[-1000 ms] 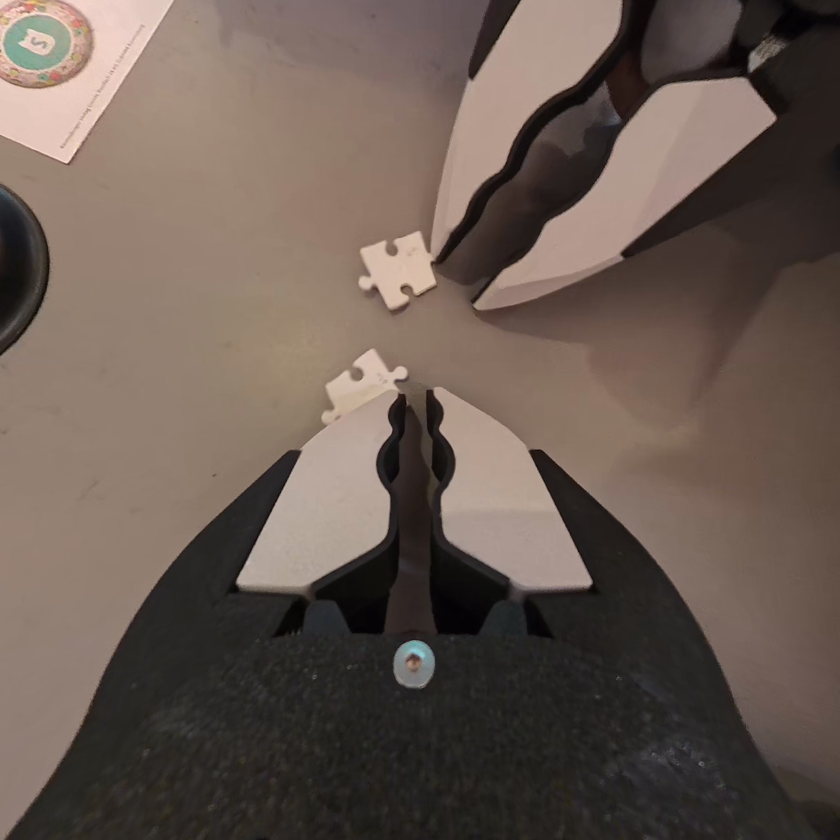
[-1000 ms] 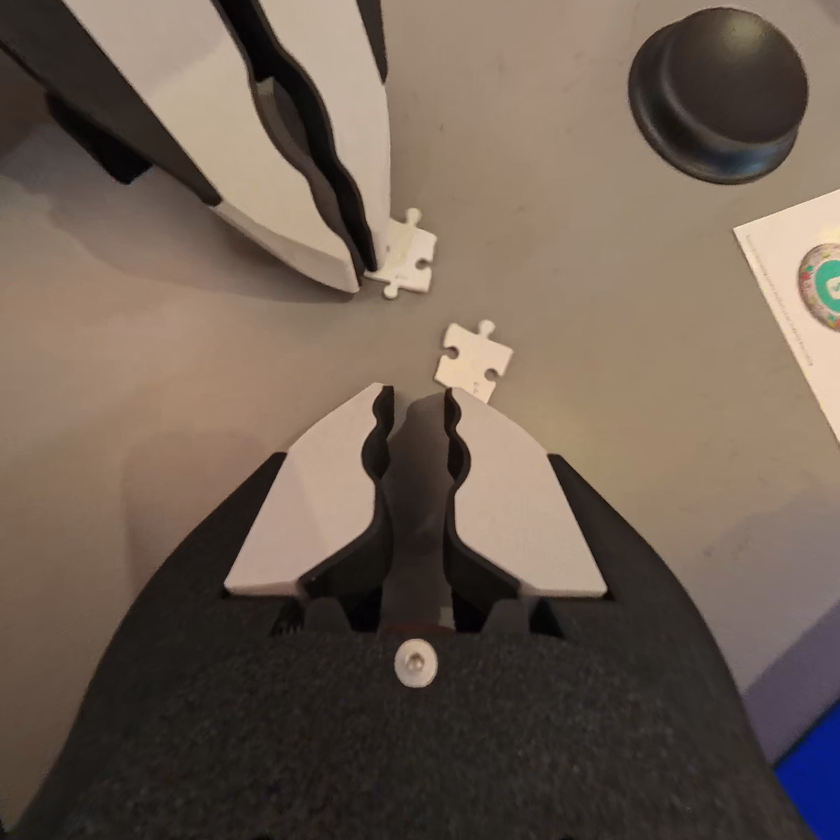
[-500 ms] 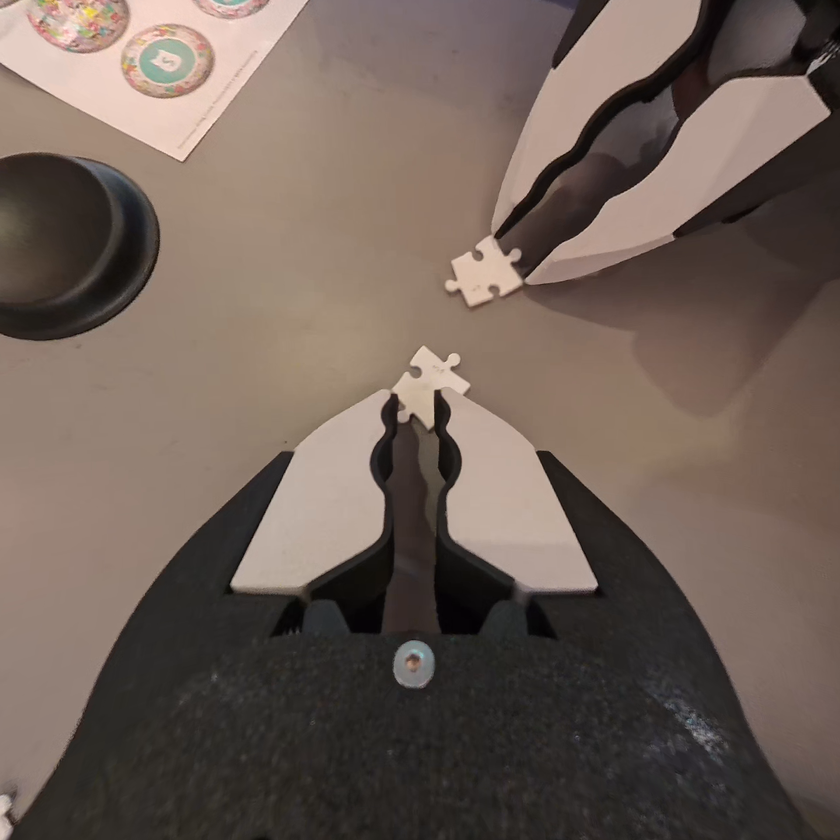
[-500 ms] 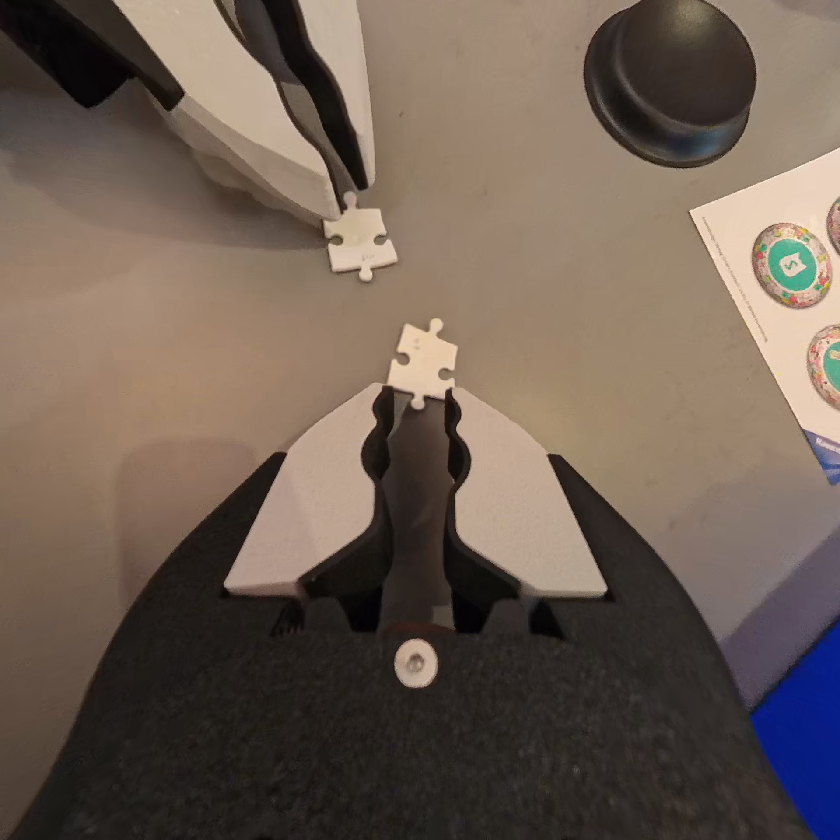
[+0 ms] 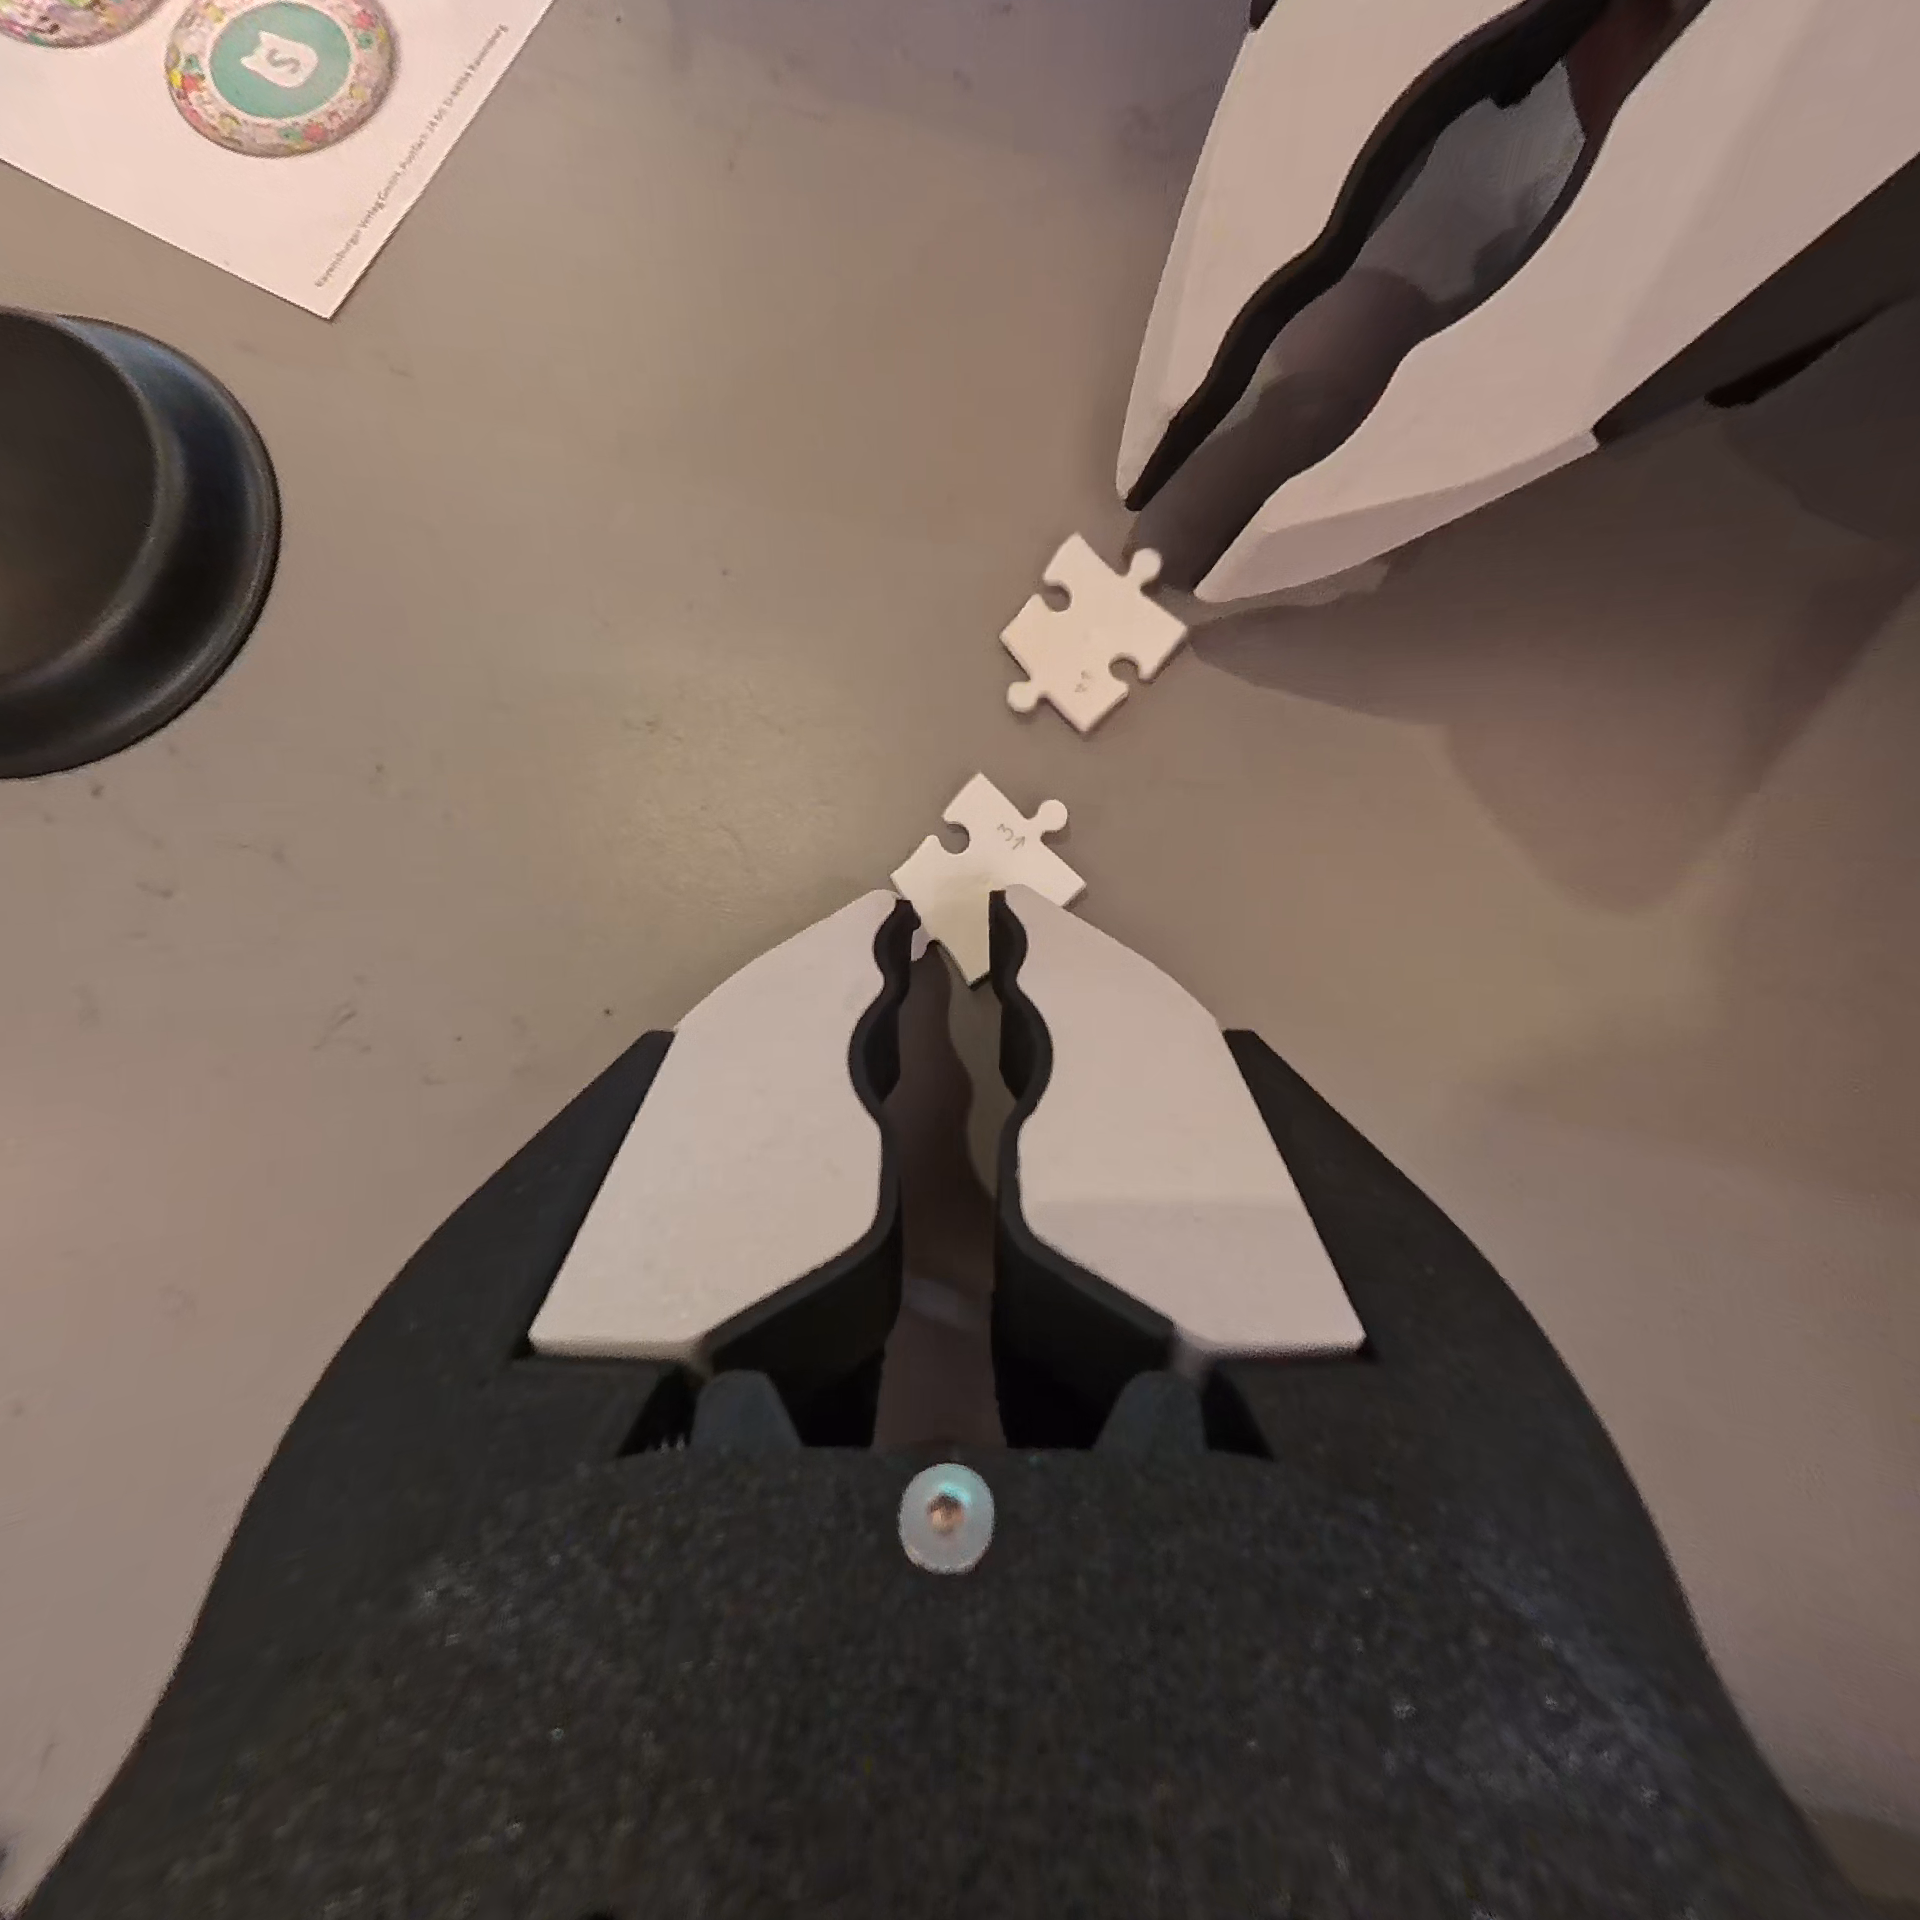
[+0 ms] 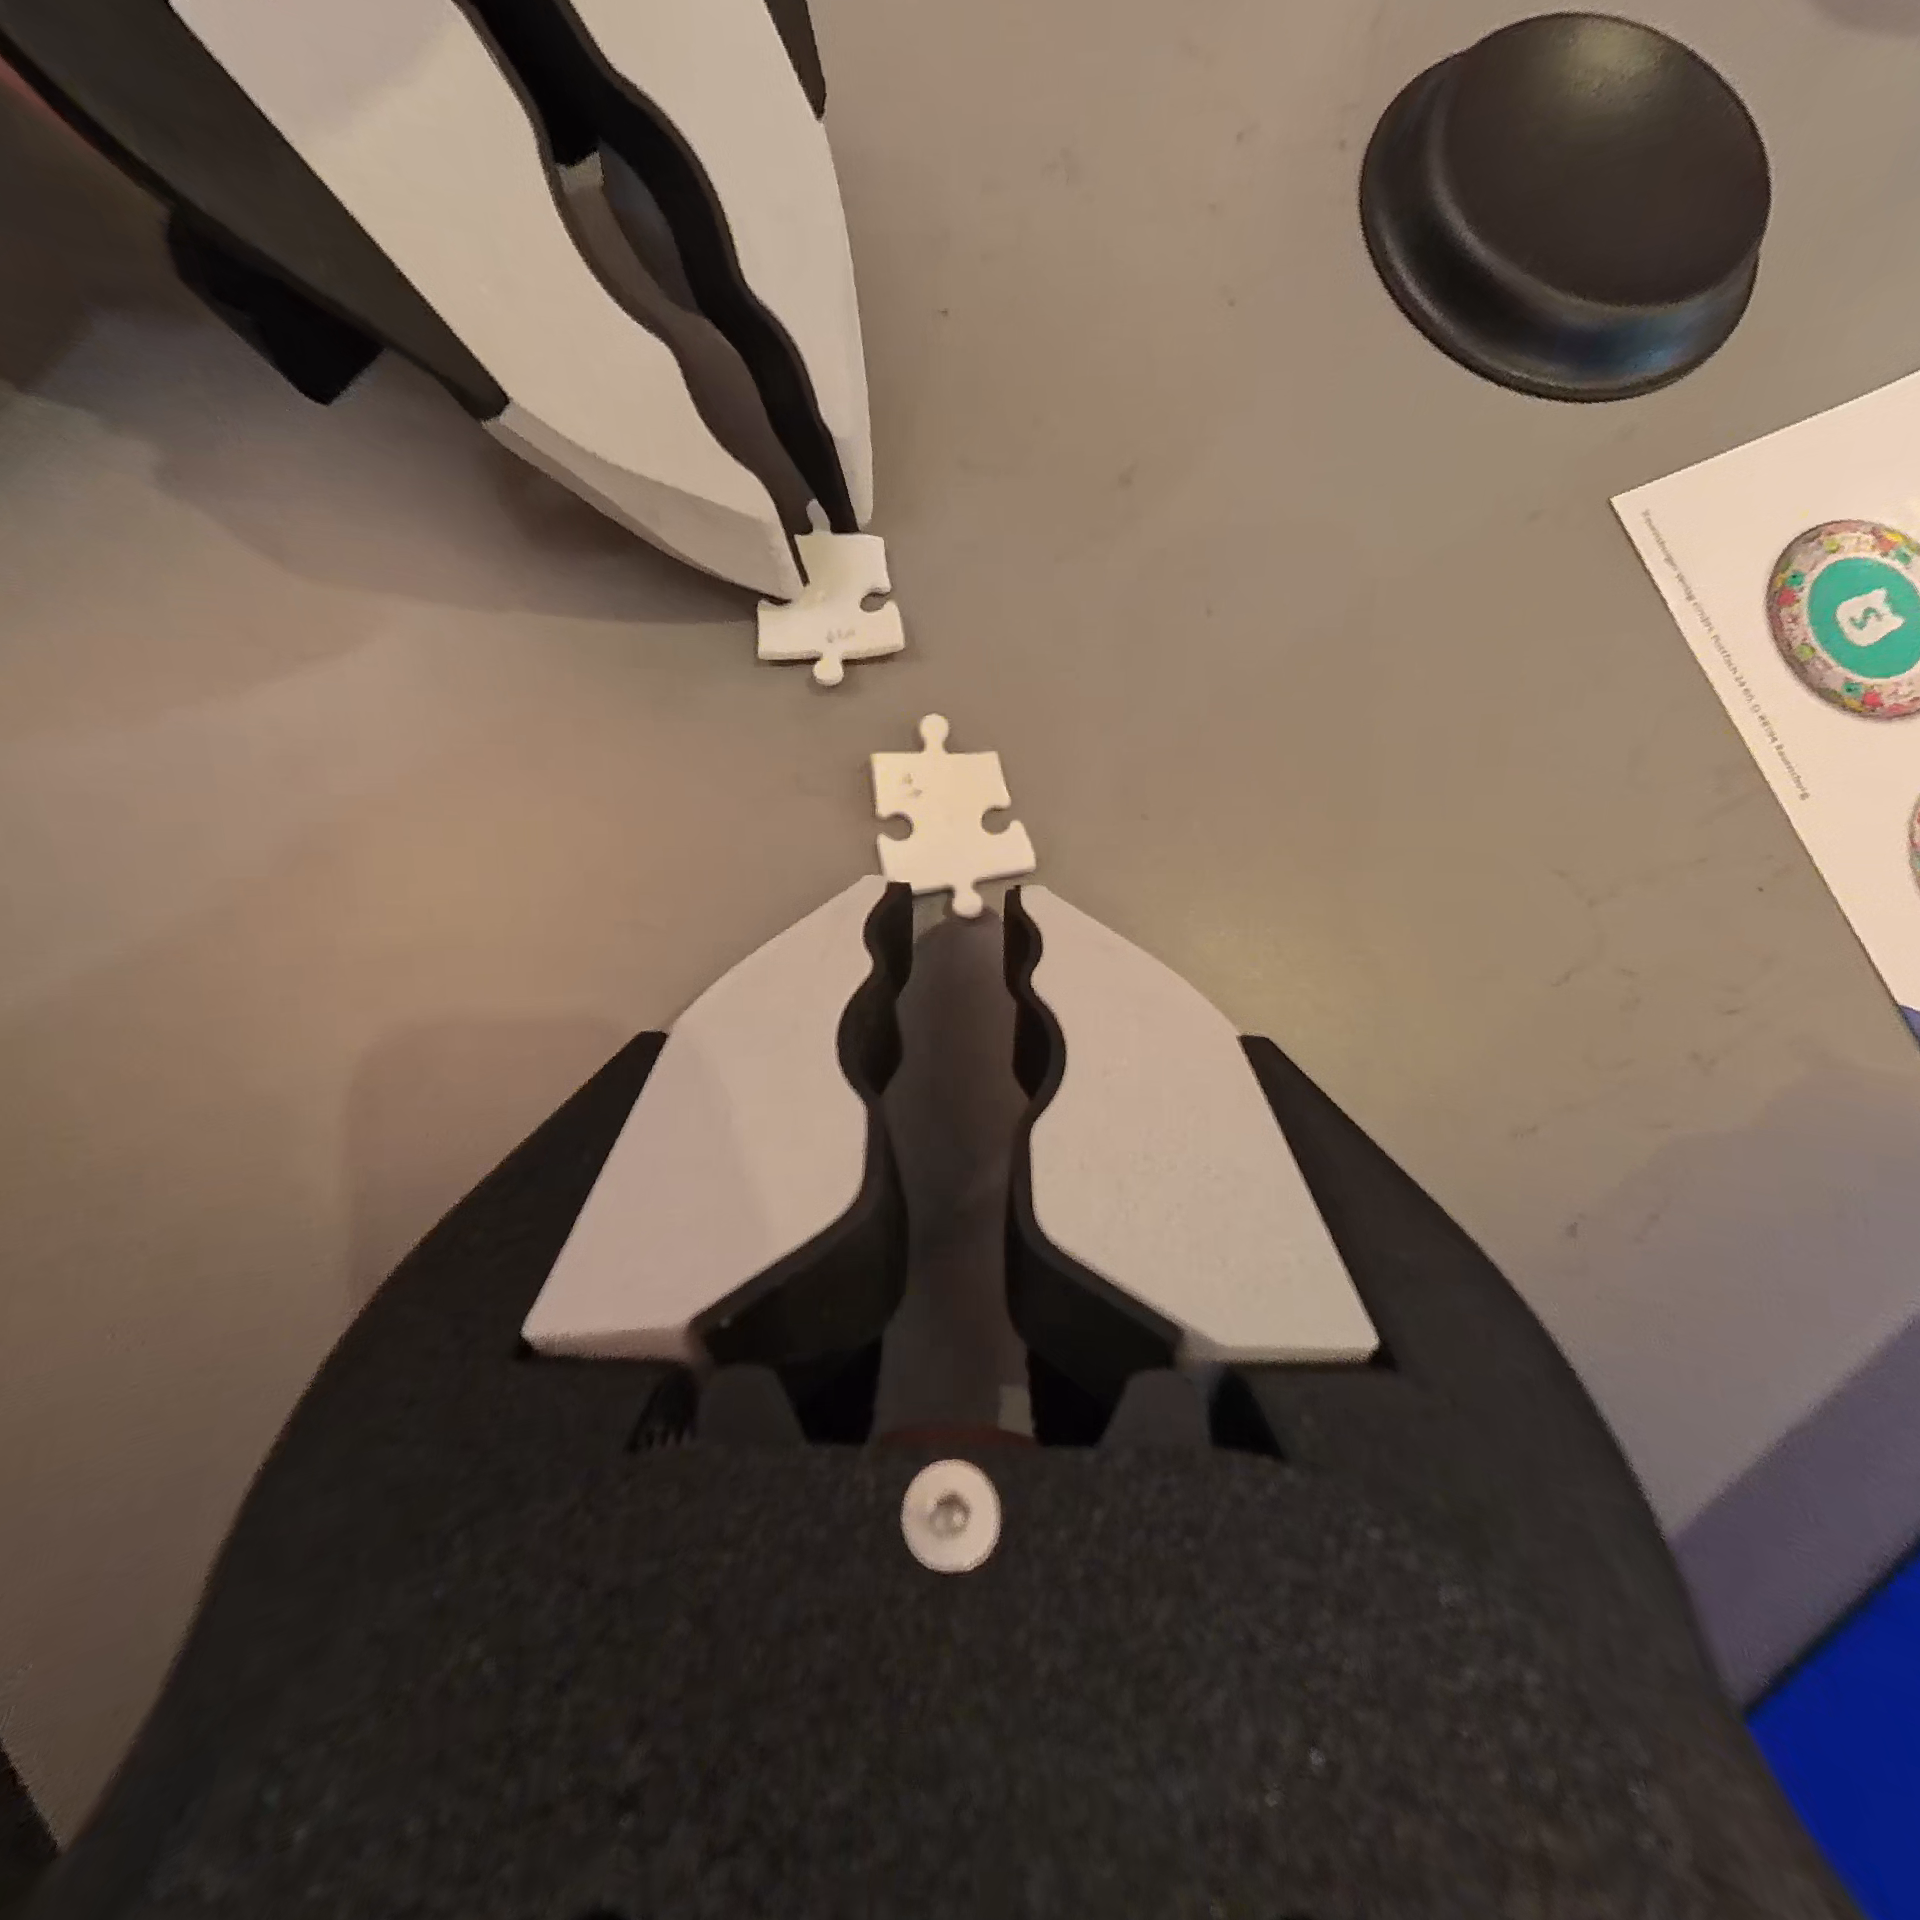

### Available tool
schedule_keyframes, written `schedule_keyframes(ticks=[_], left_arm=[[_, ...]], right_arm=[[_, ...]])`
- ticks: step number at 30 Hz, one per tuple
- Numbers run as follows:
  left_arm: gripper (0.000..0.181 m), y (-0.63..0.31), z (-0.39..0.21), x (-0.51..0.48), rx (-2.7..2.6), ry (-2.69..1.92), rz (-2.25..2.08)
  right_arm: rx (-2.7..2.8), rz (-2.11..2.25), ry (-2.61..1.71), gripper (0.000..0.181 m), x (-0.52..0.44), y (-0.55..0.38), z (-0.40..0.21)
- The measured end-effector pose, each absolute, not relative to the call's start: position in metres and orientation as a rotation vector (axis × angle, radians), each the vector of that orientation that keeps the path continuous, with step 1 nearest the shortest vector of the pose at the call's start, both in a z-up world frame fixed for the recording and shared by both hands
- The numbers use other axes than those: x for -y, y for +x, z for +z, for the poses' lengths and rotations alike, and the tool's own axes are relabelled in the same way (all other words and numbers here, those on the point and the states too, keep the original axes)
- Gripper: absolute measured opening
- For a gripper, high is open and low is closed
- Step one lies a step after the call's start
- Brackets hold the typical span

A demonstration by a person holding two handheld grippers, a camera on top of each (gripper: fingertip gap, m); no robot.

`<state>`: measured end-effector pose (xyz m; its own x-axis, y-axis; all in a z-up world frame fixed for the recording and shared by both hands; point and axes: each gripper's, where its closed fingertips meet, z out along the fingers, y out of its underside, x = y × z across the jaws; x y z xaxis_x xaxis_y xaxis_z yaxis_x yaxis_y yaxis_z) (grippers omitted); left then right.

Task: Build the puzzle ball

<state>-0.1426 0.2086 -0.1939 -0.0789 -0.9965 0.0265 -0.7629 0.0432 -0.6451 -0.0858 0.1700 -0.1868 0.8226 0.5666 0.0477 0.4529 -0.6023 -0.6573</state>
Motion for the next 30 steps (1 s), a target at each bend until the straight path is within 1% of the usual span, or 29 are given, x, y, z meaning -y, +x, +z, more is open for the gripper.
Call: schedule_keyframes(ticks=[10,16,22,30], left_arm=[[0.014,-0.143,-0.189,-0.21,-1.875,-1.769,-0.74],[0.019,-0.144,-0.19,-0.216,-1.849,-1.777,-0.758],[0.019,-0.149,-0.193,-0.218,-1.842,-1.788,-0.789],[0.018,-0.147,-0.193,-0.213,-1.87,-1.756,-0.763]], right_arm=[[0.681,0.218,-2.316,0.017,-0.173,-0.076,-0.179],[0.667,0.236,-2.323,0.021,-0.172,-0.084,-0.189],[0.64,0.167,-2.301,0.021,-0.176,-0.086,-0.187],[0.641,0.187,-2.32,0.021,-0.177,-0.084,-0.192]])
